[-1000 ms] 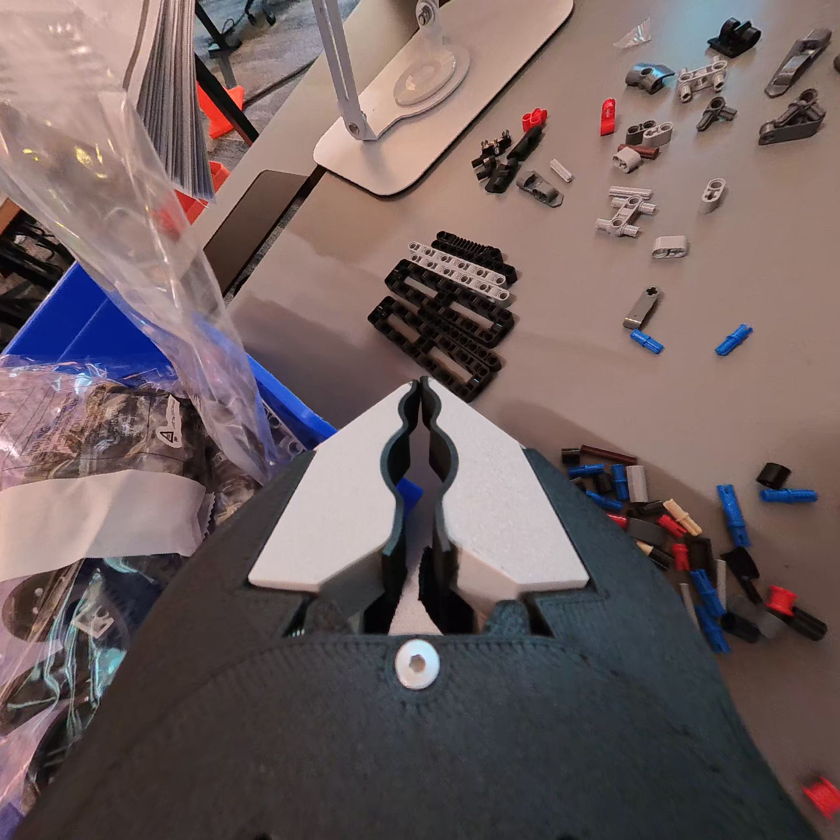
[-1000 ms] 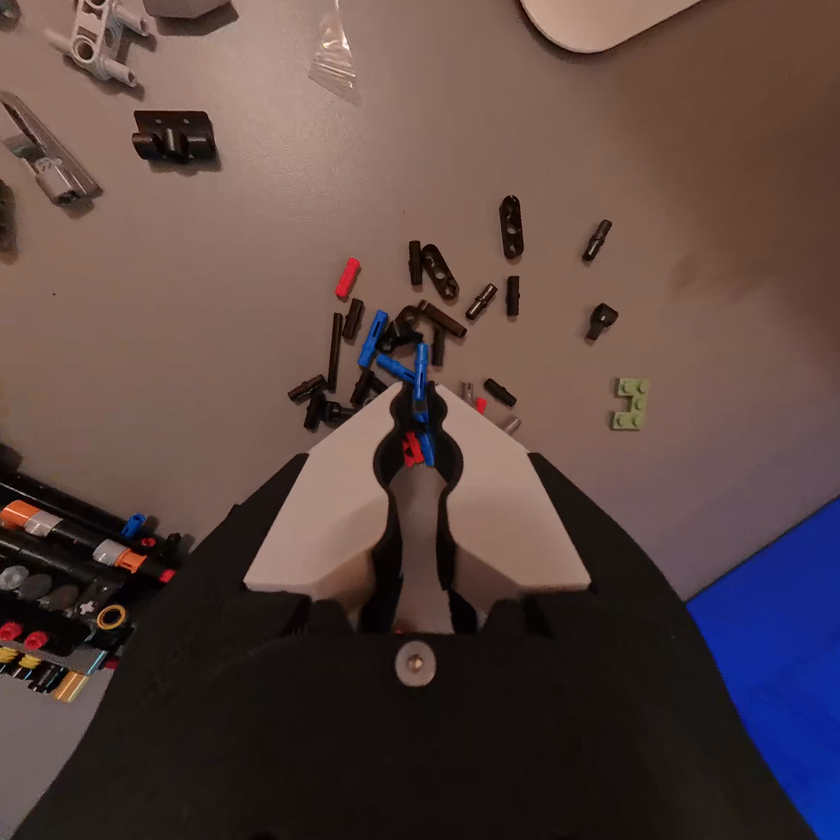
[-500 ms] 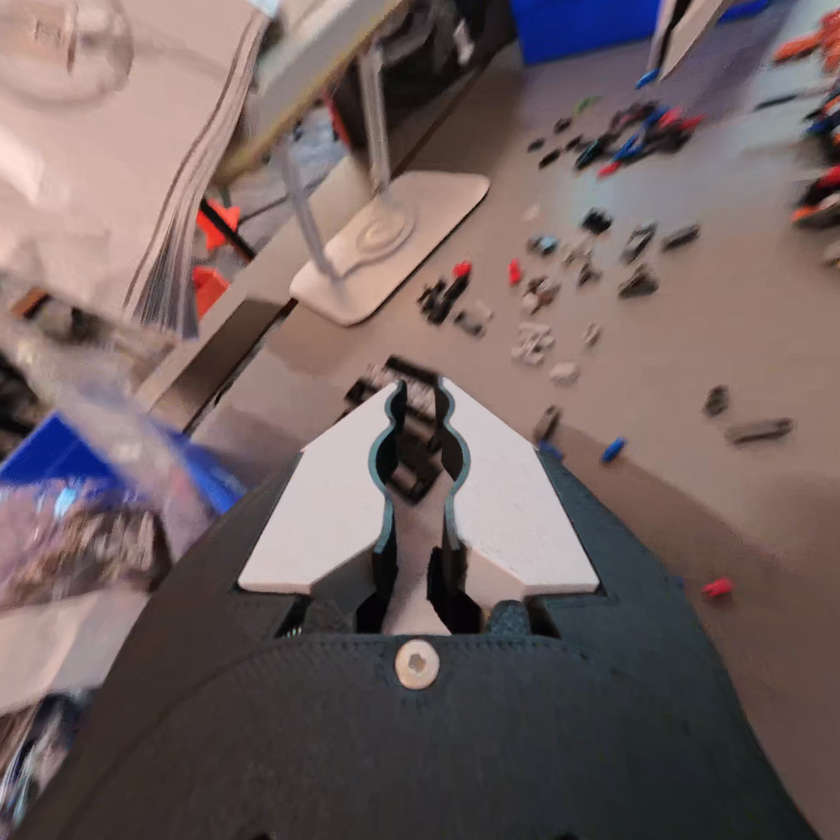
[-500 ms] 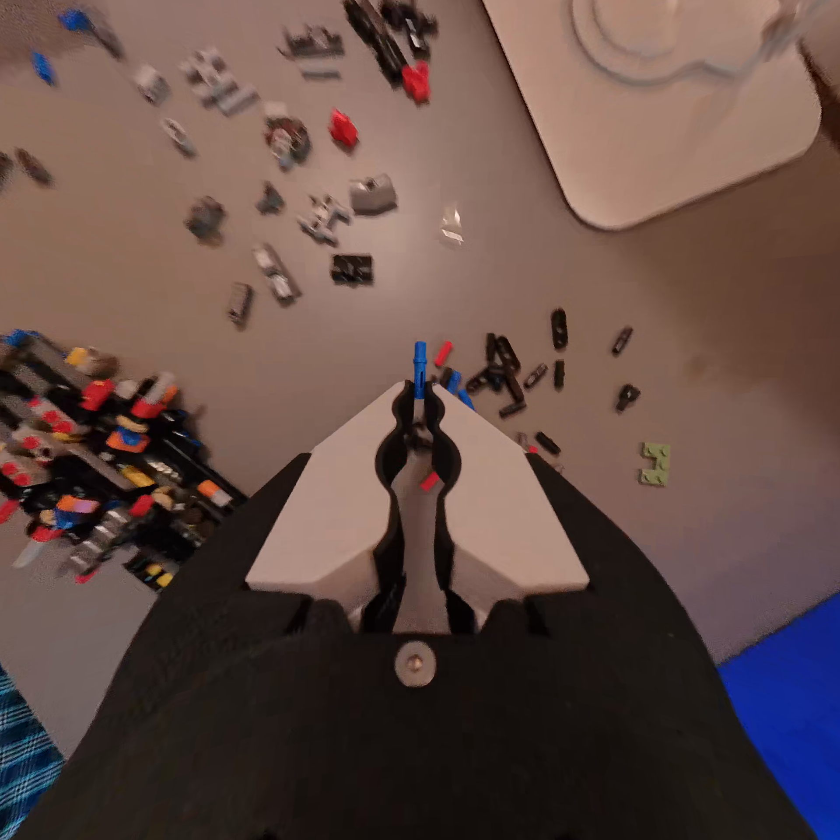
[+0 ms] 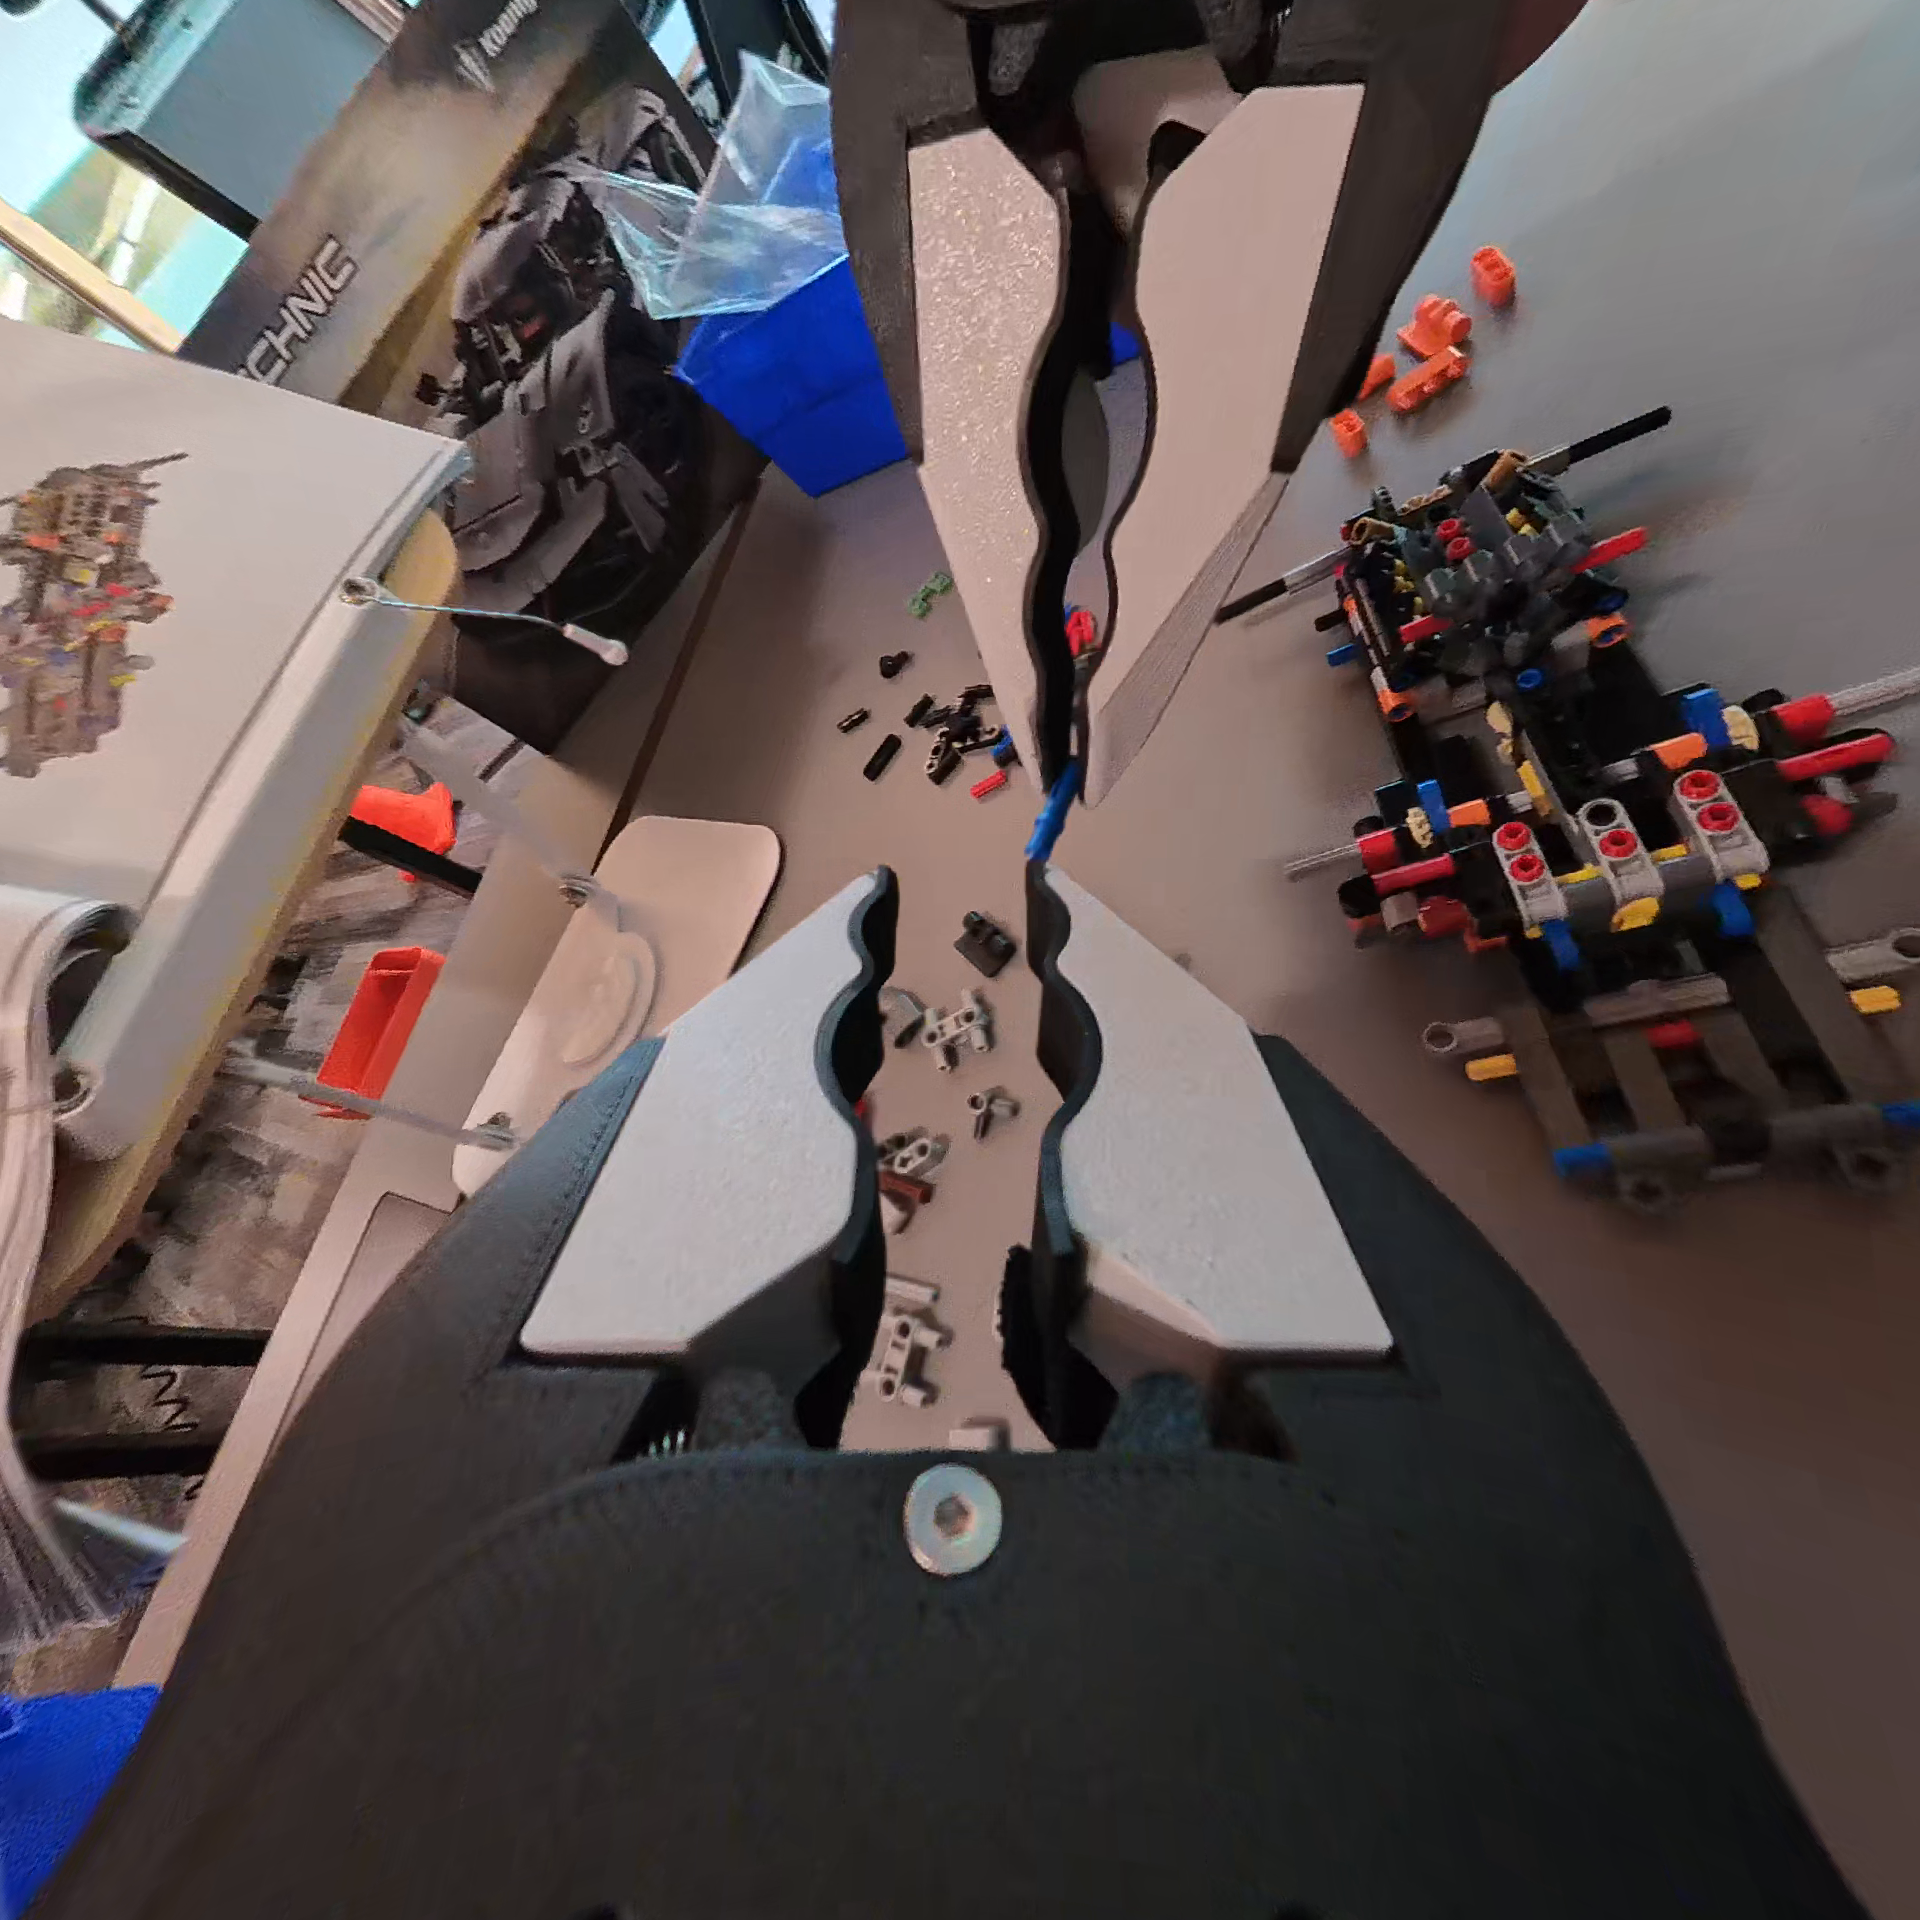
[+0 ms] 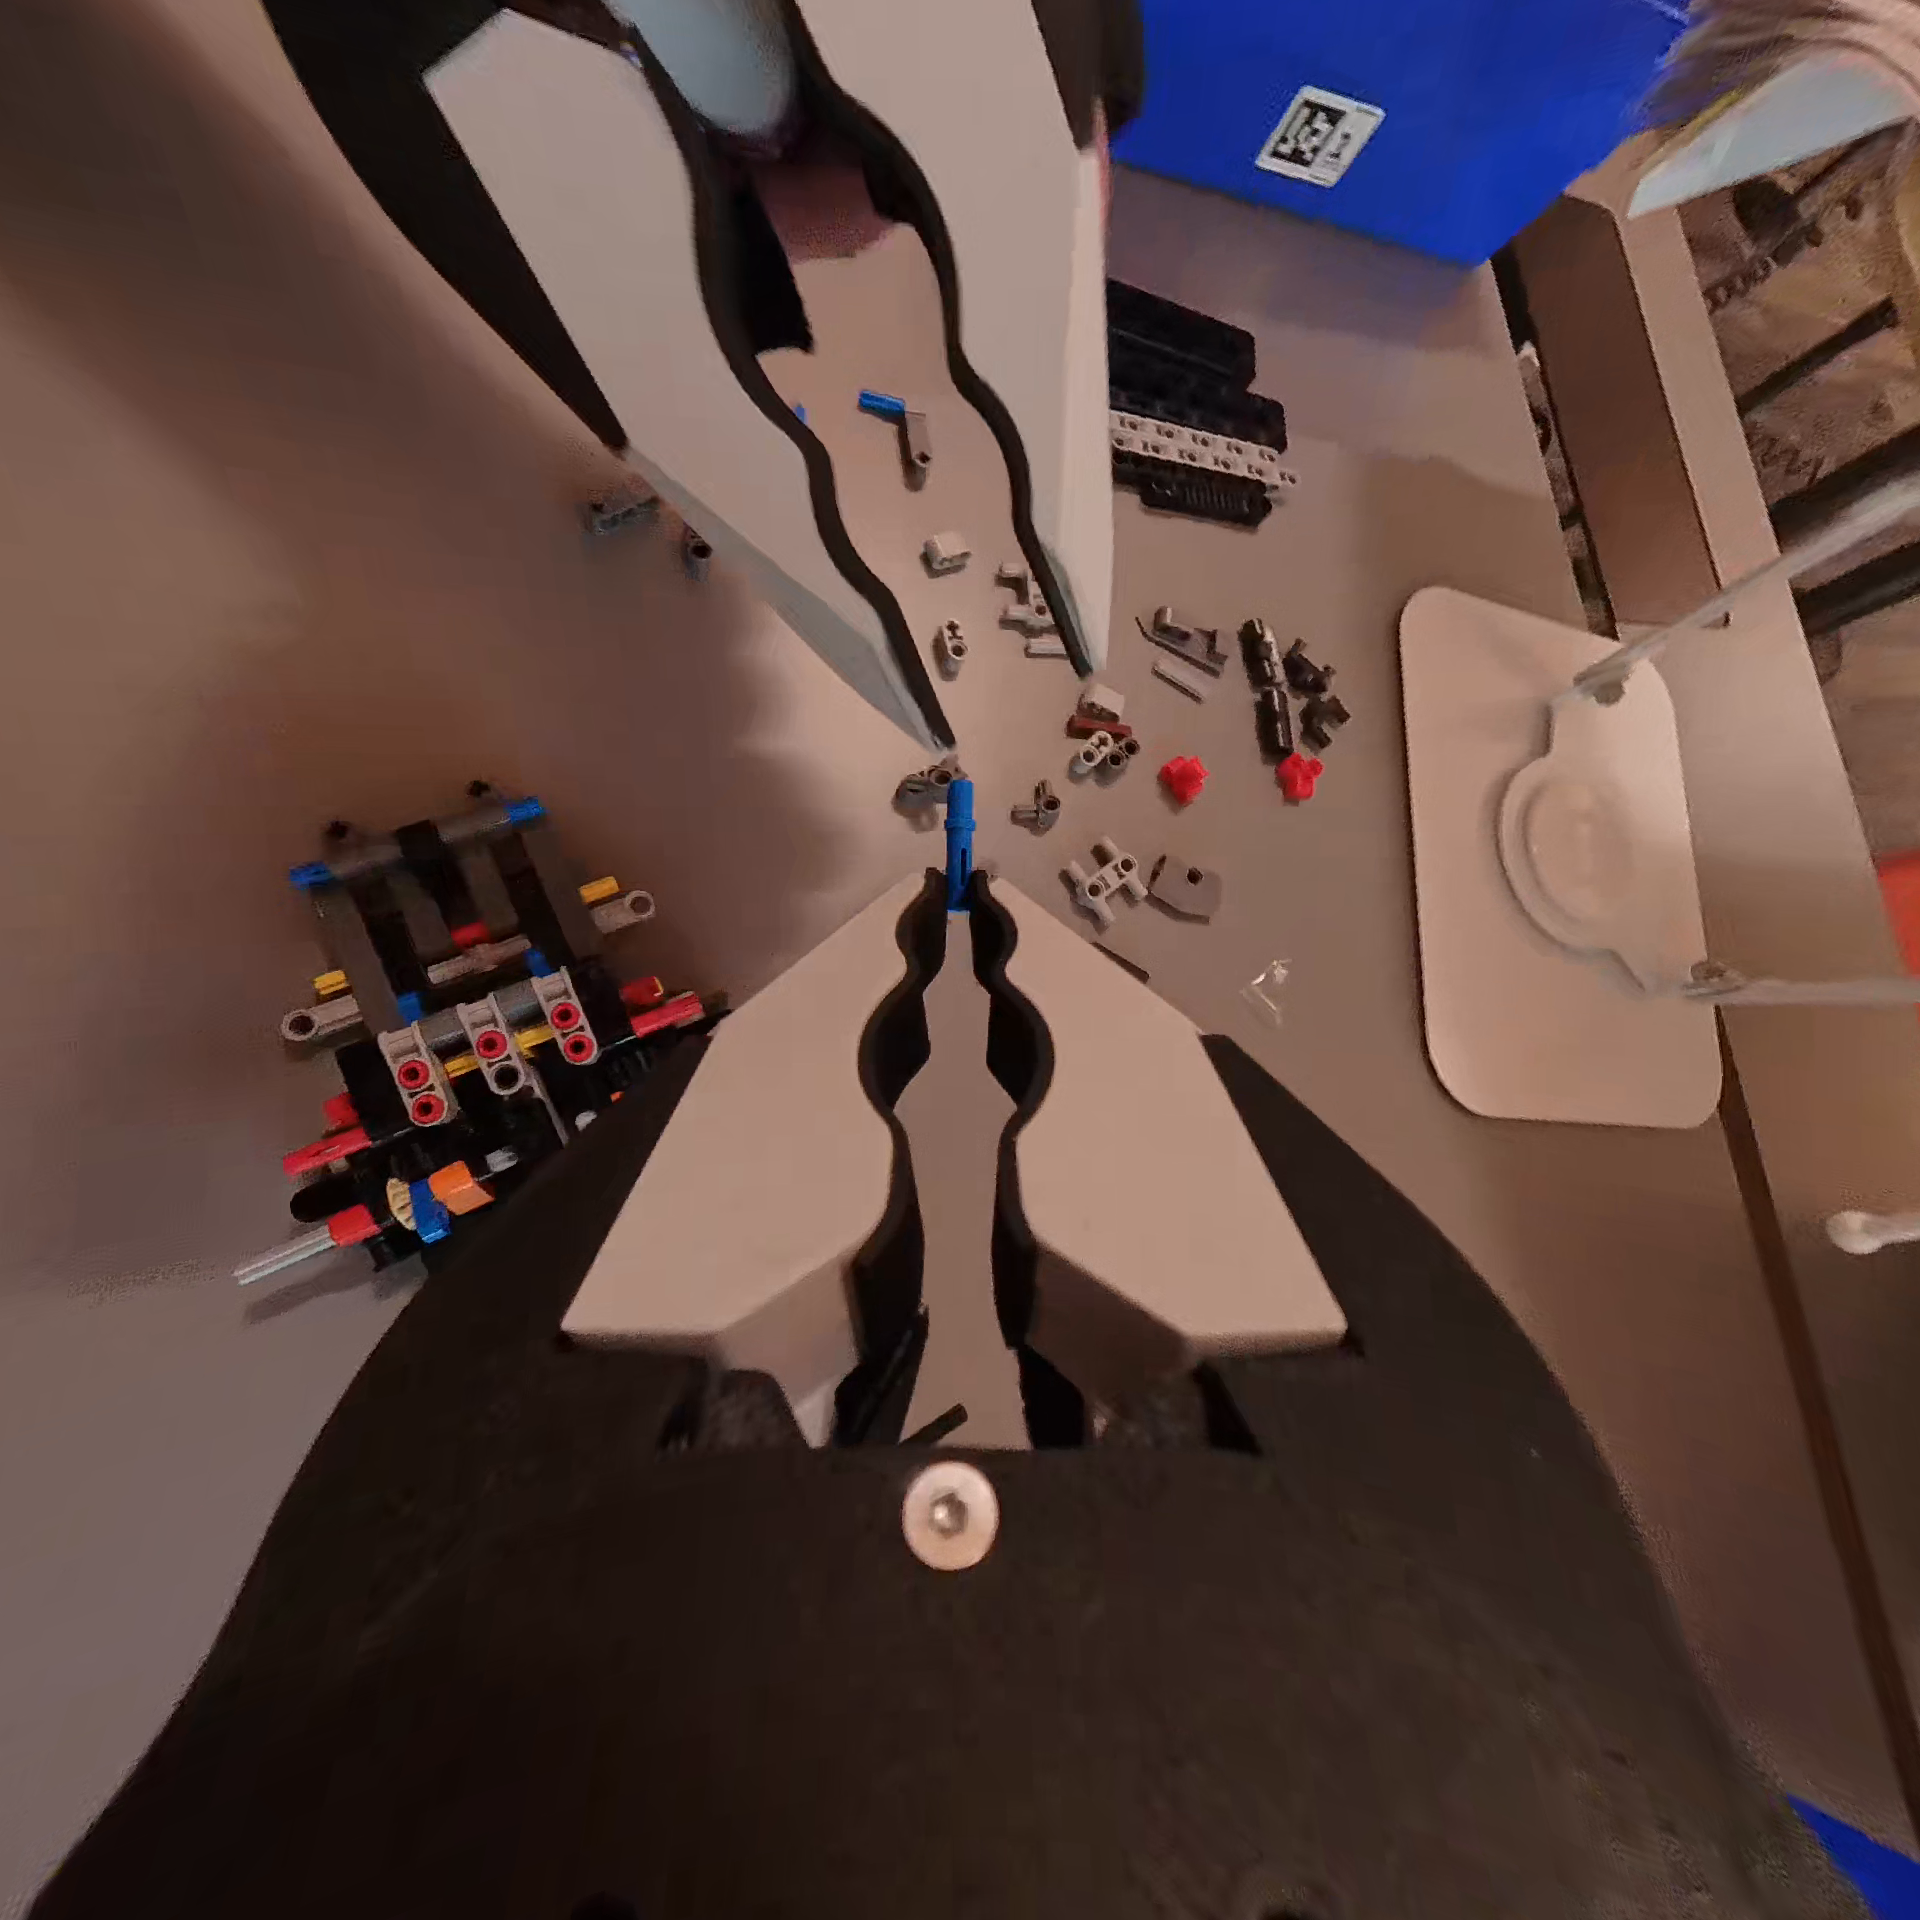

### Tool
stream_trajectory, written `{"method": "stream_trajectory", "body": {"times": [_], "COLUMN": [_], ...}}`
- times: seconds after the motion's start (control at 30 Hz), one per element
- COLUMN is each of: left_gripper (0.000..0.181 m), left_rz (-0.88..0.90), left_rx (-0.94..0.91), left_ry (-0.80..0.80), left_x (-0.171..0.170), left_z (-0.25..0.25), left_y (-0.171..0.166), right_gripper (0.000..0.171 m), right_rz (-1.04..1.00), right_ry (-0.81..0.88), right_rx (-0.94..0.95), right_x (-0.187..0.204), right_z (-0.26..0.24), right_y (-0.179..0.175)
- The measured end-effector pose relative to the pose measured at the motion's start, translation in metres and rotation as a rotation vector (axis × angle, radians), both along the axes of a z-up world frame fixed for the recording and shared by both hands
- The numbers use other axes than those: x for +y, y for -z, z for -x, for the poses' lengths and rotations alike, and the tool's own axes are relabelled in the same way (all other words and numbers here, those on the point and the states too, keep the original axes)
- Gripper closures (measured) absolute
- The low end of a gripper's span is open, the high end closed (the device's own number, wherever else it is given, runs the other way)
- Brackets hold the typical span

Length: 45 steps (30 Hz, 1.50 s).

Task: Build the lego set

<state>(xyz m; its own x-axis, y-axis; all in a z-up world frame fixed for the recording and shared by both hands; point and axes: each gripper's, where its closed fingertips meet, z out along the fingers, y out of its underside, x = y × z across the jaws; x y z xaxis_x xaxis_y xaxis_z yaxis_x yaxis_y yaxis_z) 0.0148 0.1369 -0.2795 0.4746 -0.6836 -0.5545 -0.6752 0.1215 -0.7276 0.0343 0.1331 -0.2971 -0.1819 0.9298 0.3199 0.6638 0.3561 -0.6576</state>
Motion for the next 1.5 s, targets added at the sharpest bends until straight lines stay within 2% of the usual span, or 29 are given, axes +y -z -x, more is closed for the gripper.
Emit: {"method": "stream_trajectory", "body": {"times": [0.17, 0.27, 0.33, 0.47, 0.5, 0.6, 0.67, 0.77, 0.93, 1.1, 1.23, 1.4, 1.5], "left_gripper": [0.161, 0.176, 0.177, 0.179, 0.179, 0.179, 0.178, 0.178, 0.178, 0.178, 0.173, 0.167, 0.167], "left_rz": [0.039, 0.053, 0.051, 0.075, 0.08, 0.135, 0.284, 0.401, 0.49, 0.525, 0.532, 0.451, 0.373], "left_rx": [0.018, 0.022, 0.028, 0.006, 0.014, 0.096, 0.198, 0.299, 0.291, 0.278, 0.267, 0.189, 0.156], "left_ry": [0.031, 0.043, 0.043, 0.033, 0.019, -0.081, -0.157, -0.286, -0.448, -0.502, -0.521, -0.535, -0.446], "left_x": [-0.005, -0.007, -0.007, -0.01, -0.012, -0.021, -0.042, -0.074, -0.102, -0.103, -0.103, -0.093, -0.069], "left_z": [-0.012, -0.015, -0.016, -0.01, -0.003, 0.045, 0.091, 0.152, 0.21, 0.224, 0.228, 0.223, 0.184], "left_y": [0.009, 0.013, 0.014, 0.012, 0.012, 0.017, 0.037, 0.054, 0.078, 0.098, 0.099, 0.073, 0.05], "right_gripper": [0.17, 0.17, 0.17, 0.162, 0.15, 0.15, 0.153, 0.159, 0.161, 0.162, 0.164, 0.166, 0.166], "right_rz": [-0.035, -0.045, -0.033, -0.007, 0.013, 0.002, 0.003, -0.012, 0.003, 0.017, 0.027, 0.035, 0.05], "right_ry": [-0.05, -0.058, -0.06, -0.046, -0.03, 0.025, 0.049, 0.075, 0.102, 0.117, 0.13, 0.176, 0.276], "right_rx": [0.009, 0.016, 0.023, 0.072, 0.074, 0.079, 0.08, 0.064, 0.064, 0.076, 0.094, 0.133, 0.198], "right_x": [-0.007, -0.006, -0.005, -0.004, -0.002, 0.017, 0.027, 0.041, 0.055, 0.06, 0.065, 0.079, 0.1], "right_z": [0.003, 0.004, 0.004, 0.008, 0.008, -0.001, -0.008, -0.018, -0.025, -0.028, -0.033, -0.04, -0.05], "right_y": [0.001, 0.002, 0.001, -0.004, -0.005, -0.007, -0.005, 0.003, 0.013, 0.016, 0.015, 0.009, -0.004]}}
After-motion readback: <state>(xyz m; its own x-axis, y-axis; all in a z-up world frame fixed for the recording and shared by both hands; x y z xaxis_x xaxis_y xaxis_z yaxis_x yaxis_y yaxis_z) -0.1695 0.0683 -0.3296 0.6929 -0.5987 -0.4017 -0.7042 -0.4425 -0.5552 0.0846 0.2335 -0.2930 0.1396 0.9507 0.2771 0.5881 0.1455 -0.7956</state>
